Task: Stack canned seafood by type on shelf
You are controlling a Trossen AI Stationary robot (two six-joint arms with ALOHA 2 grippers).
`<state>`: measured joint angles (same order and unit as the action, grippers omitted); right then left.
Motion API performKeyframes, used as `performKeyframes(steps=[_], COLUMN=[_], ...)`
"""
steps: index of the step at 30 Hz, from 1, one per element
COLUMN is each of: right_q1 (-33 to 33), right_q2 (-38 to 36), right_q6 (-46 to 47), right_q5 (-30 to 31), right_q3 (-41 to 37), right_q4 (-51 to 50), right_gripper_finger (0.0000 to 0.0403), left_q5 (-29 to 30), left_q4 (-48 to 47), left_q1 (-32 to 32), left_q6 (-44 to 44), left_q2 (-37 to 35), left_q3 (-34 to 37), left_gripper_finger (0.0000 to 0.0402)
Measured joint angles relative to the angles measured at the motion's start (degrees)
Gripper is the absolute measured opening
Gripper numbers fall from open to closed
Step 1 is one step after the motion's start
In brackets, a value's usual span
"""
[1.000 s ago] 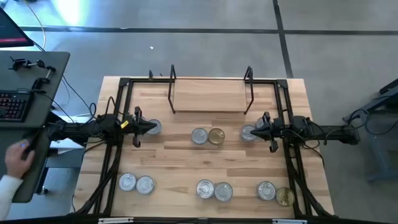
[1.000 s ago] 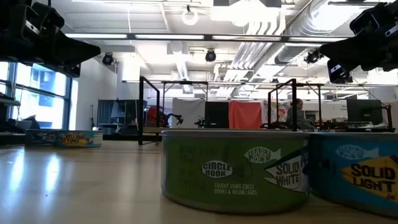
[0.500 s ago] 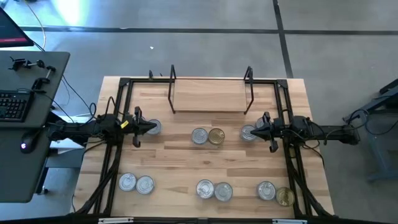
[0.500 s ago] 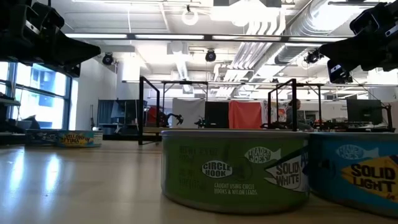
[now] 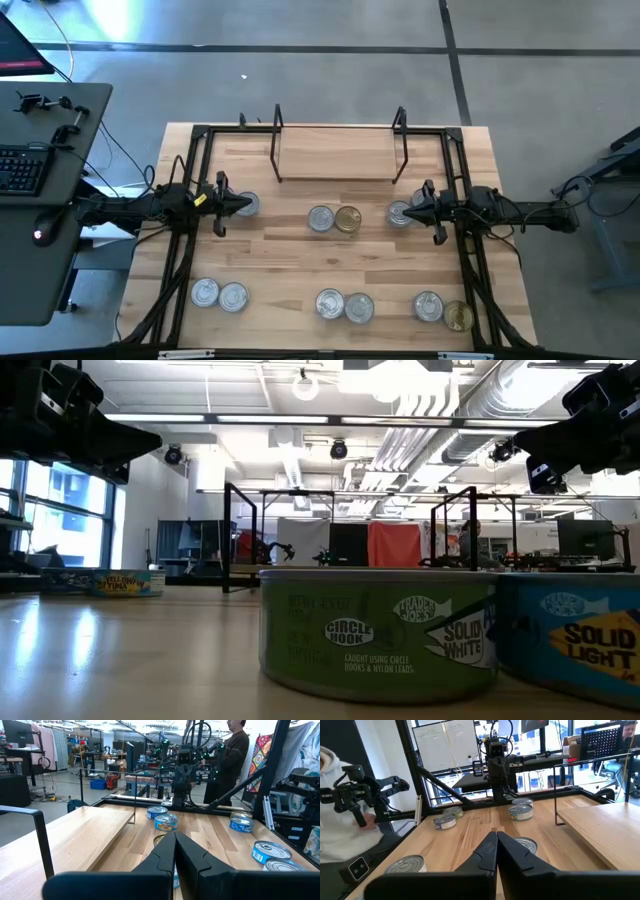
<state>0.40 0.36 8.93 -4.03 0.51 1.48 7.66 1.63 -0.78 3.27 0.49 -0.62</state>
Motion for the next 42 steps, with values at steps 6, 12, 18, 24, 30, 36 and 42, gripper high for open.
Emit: performKeyframes(steps=[6,12,18,24,30,36,42], right_q1=[0.00,0.01,-0.02,-0.06,0.34,5.82,10.75], right_q2=[0.00,-0.02,0.00,-0.02,3.05,15.10,27.58], right_q6=[0.00,0.00,4.28,37.89,37.42,28.28,15.45], right_q5=[-0.02,-0.01,4.93,18.72,26.34,18.69,14.41], right_q3=[0.00,-0.02,-0.01,-0.02,0.00,0.52,3.63], right_q4=[0.00,-0.01,1.41,6.99,10.39,26.00,26.27], right_gripper_finger=[0.0000,0.0000,0.0000,0.0000,0.0000,0.0000,0.0000], left_q5=[0.00,0.02,0.02,0.02,-0.01,0.37,0.37], left_q4=[0.00,0.00,0.00,0.00,0.03,2.79,0.47], left_q1=[0.00,0.00,0.00,0.00,0.00,0.00,-0.02], left_q6=[0.04,-4.38,-2.56,-1.90,-1.90,-1.84,-0.66], left_q2=[0.00,-0.01,0.00,0.00,-0.02,-0.02,0.00], left_q3=[-0.01,-0.01,0.00,0.00,0.00,-0.02,0.00], left_gripper_finger=[0.0000,0.0000,0.0000,0.0000,0.0000,0.0000,0.0000])
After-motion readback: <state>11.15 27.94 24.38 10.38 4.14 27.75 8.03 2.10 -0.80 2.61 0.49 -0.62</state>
